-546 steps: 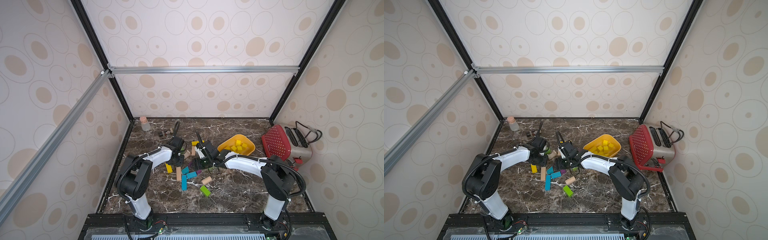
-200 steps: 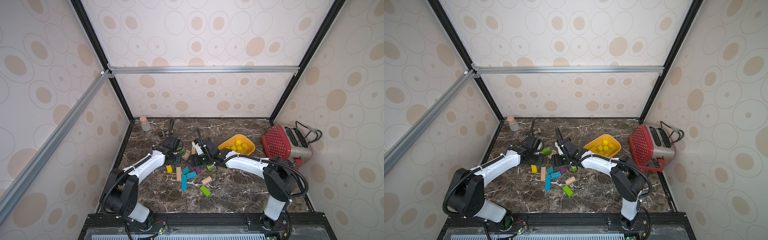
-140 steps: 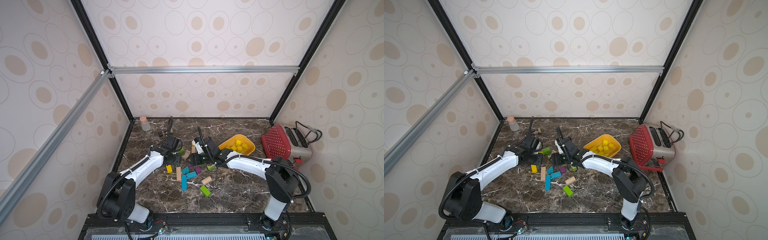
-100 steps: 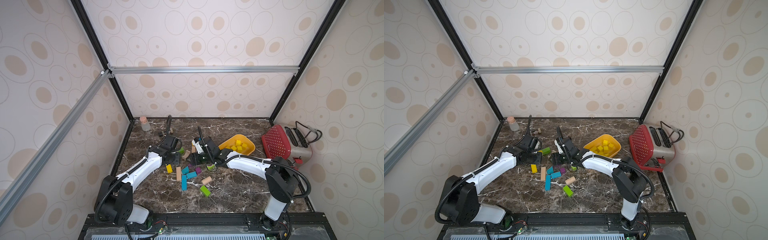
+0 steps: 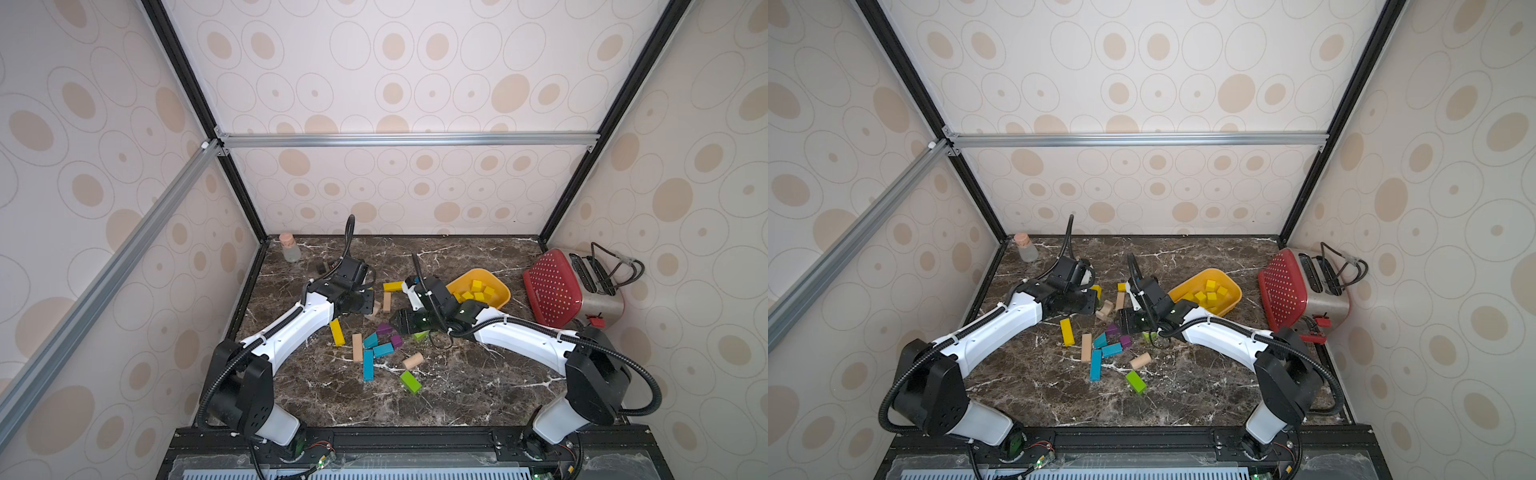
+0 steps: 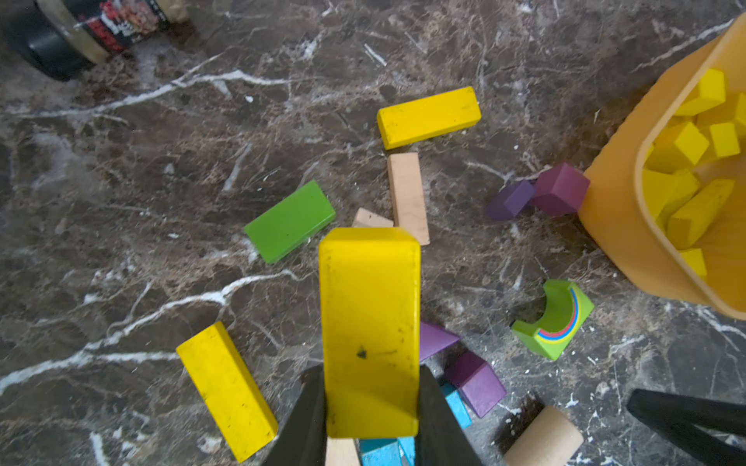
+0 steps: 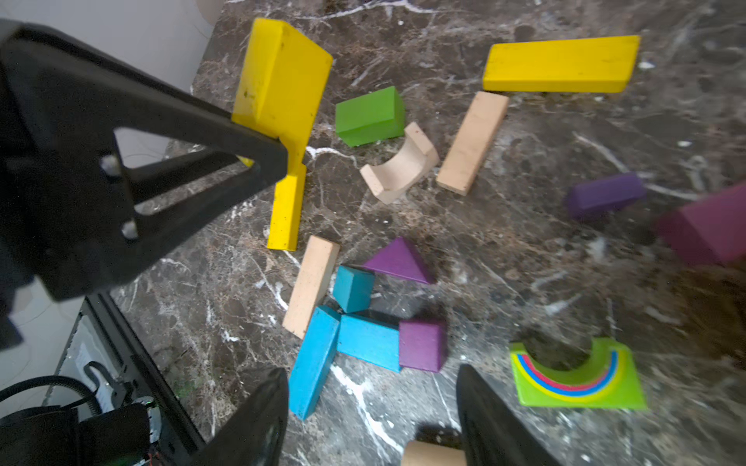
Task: Pick out the yellow building blocks
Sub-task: Pick up the building block from the center of the board.
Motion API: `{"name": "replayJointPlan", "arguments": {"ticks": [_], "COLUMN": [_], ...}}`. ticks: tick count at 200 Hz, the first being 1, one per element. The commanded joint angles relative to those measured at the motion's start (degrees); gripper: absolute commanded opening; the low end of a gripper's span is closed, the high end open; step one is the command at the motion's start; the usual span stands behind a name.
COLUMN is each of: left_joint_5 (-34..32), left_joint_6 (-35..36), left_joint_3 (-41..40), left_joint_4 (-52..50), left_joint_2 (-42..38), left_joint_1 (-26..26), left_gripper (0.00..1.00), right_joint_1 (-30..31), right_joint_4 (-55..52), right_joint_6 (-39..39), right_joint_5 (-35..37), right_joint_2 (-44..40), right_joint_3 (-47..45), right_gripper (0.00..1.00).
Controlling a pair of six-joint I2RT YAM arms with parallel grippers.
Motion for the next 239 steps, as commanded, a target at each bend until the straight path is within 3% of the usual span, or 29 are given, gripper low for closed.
{"name": "replayJointPlan", "arguments": {"ticks": [1, 89, 155, 239], "left_joint_5": [0.53, 2.97, 3.34, 5.71], "left_joint_6": [1.44, -0.14, 1.0, 1.51], "left_joint_3": [5.07, 15.41, 26.33, 37.67], "left_joint_4": [-0.58, 0.92, -0.41, -1.15], "left_joint_2": [1.66, 11.58, 19.58, 29.85], "left_joint_1": [-1.19, -5.41, -10.55, -16.91], "left_gripper": [0.23, 0.23, 0.23, 0.23], "right_joint_1": [-1.23, -3.99, -4.61, -4.67], "right_joint_4": [-2.5, -13.14, -17.89, -28.43], "right_joint_6": [0.49, -1.43, 1.38, 3.16], "right_joint_5": [3.37, 11.7, 17.68, 15.91], "right_joint_2": [-4.09, -19.41, -32.76, -37.52], "right_joint_3": [-3.01, -9.61, -16.02, -15.96], "right_gripper": [0.67, 0.68, 0.67, 0.66]}}
